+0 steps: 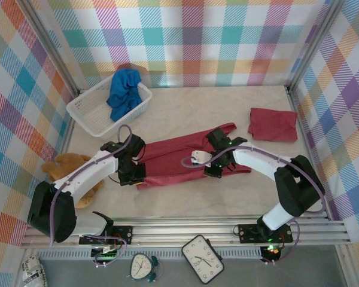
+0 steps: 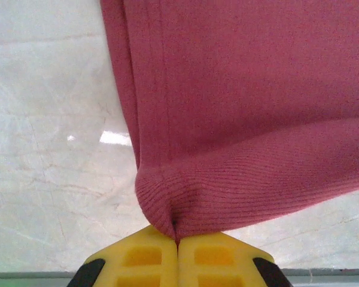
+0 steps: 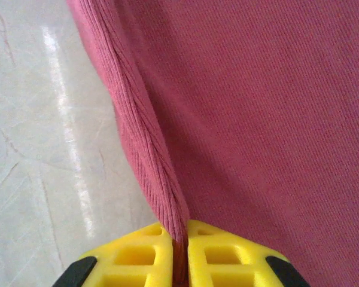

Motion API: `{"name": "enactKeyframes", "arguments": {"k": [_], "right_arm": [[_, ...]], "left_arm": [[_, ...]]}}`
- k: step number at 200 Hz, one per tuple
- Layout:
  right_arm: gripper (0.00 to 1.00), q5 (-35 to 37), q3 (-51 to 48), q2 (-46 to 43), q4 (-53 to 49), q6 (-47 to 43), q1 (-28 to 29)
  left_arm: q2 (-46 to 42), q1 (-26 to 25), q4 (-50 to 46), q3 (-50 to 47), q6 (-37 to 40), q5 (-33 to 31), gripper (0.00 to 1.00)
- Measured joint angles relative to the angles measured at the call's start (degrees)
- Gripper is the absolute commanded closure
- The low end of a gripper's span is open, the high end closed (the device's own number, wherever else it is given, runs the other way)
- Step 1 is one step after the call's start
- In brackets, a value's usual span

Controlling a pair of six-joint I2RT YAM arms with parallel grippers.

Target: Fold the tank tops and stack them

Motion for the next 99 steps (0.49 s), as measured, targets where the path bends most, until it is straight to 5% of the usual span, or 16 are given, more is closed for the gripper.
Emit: {"name": "enactKeyframes", "arguments": {"k": [99], "right_arm": [[0.81,-1.4,6.7,9.0,0.6,-1.1,-3.0]], "left_arm": [[9.7,4.1,0.4,4.0,6.8,-1.7,0.97]]}}
